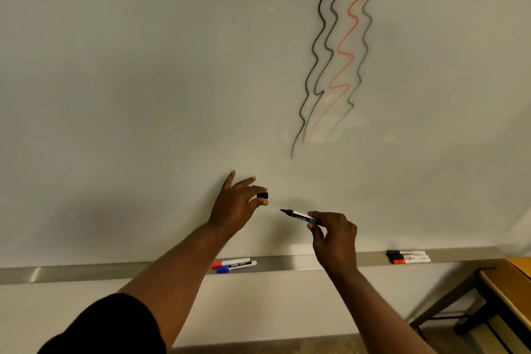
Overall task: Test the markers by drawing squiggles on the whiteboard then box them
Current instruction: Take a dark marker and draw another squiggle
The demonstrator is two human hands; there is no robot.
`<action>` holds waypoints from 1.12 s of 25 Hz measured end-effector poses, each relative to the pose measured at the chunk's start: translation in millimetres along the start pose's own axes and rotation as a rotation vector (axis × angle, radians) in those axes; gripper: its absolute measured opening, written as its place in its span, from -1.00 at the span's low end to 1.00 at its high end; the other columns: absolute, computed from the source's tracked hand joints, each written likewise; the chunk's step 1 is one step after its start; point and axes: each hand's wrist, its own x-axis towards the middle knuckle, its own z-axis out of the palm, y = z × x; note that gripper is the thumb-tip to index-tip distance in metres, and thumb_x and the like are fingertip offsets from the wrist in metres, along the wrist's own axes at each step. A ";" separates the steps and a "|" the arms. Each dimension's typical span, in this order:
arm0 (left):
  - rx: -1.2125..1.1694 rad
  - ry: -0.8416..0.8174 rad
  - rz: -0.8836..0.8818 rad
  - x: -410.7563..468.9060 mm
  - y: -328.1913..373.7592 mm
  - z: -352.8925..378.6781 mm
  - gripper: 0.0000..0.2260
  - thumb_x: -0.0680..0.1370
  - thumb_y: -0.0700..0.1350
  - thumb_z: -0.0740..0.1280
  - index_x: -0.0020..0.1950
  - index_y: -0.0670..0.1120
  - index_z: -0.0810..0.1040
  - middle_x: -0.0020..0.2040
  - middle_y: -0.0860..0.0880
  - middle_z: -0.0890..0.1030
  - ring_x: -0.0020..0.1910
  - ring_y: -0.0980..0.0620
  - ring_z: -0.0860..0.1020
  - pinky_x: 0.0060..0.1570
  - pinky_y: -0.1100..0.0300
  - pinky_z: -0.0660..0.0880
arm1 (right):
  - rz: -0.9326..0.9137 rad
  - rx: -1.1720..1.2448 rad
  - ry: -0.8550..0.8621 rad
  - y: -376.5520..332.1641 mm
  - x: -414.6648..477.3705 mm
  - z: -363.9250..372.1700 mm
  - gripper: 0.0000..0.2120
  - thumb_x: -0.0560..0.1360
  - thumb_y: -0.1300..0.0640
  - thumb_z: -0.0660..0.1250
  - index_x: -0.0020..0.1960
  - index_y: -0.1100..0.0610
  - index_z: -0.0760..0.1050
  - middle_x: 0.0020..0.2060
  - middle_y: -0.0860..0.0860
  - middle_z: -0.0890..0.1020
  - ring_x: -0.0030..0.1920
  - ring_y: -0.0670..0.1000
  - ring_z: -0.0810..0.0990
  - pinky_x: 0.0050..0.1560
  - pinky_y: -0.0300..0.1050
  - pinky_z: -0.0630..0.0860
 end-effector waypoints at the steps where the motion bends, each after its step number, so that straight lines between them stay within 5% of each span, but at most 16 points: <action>1: -0.010 -0.023 -0.020 -8.6 1.8 1.2 -0.75 0.52 0.07 0.41 0.17 0.06 0.66 0.37 -0.07 0.53 0.45 0.01 0.34 0.54 0.11 -0.07 | -0.007 -0.006 -0.009 -0.1 -4.4 2.0 -0.73 0.45 0.17 0.48 0.08 -0.11 0.62 -0.06 -0.26 0.58 0.04 -0.06 0.54 0.03 -0.11 0.20; 7: -0.092 -0.056 0.021 -37.1 3.0 9.0 -0.80 0.51 0.01 0.45 0.11 0.01 0.69 0.29 -0.03 0.59 0.40 0.17 0.30 0.48 0.22 -0.11 | 0.004 0.044 -0.005 -7.1 -17.3 8.5 -0.72 0.42 0.18 0.54 0.07 -0.10 0.65 0.00 -0.21 0.51 0.04 -0.08 0.54 0.12 -0.18 0.18; 14: -0.112 -0.168 0.116 -43.4 -10.6 26.2 -0.84 0.51 0.09 0.43 0.06 0.14 0.67 0.10 0.19 0.65 0.34 0.16 0.43 0.52 0.02 0.05 | 0.009 0.044 -0.018 -14.4 -26.1 13.8 -0.74 0.43 0.17 0.53 0.06 -0.10 0.66 -0.02 -0.21 0.47 0.05 -0.10 0.51 0.15 -0.21 0.16; 28: -0.172 -0.208 0.180 -44.5 -14.5 55.7 -0.86 0.47 0.02 0.46 -0.02 0.03 0.72 0.00 0.08 0.69 0.20 0.11 0.55 0.45 0.07 0.11 | 0.010 -0.109 -0.058 -12.3 -31.9 20.9 -0.73 0.36 0.27 0.51 -0.02 -0.03 0.68 -0.12 -0.15 0.56 0.02 -0.02 0.51 0.06 -0.12 0.14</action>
